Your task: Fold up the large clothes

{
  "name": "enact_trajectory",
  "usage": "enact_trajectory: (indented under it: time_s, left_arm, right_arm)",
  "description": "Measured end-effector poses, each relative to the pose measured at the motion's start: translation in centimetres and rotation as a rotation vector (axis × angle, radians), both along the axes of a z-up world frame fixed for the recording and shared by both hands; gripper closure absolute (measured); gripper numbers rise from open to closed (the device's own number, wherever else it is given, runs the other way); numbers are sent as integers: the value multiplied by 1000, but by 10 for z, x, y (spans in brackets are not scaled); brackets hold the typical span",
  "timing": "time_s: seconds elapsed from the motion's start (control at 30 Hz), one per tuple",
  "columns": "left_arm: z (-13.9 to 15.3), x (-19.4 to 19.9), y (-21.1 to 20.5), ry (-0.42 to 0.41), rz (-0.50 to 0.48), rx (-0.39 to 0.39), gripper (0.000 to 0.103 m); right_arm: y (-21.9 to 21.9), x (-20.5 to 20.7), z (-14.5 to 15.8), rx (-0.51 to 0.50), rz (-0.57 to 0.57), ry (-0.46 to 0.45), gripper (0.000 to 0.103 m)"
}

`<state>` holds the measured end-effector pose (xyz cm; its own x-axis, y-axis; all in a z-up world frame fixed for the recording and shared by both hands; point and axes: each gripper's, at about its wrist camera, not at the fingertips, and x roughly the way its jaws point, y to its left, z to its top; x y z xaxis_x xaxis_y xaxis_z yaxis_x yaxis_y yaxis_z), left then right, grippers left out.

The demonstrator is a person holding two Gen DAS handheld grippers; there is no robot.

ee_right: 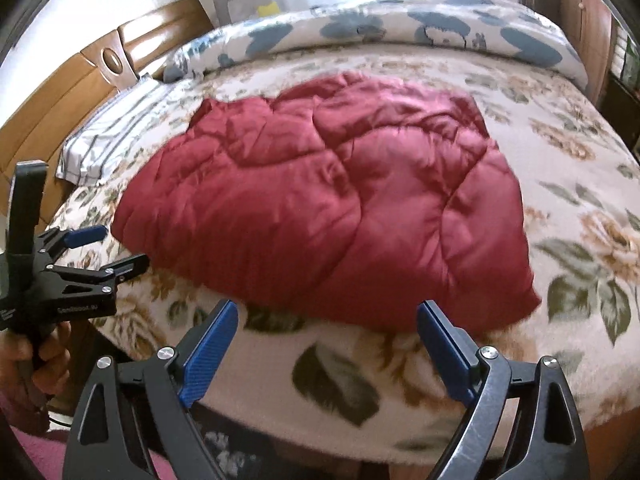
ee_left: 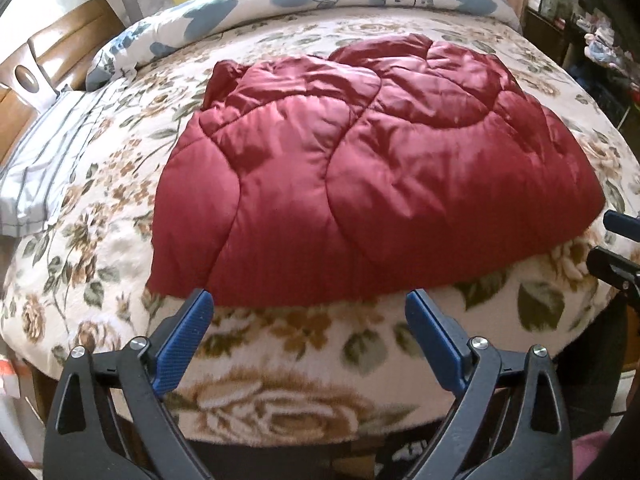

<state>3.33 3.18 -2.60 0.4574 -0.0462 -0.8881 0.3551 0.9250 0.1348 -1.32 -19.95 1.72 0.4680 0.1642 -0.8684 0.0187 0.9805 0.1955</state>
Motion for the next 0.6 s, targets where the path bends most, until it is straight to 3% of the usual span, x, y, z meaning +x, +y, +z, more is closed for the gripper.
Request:
enact_trajectory:
  time_s: [0.3, 0.6]
  left_arm:
    - [17, -9, -1, -9, 11, 6, 5]
    - [16, 3, -8, 22, 37, 10, 5]
  right_arm:
    - [8, -7, 30, -35, 1, -39, 9]
    - [10, 6, 24, -37, -10, -9, 9]
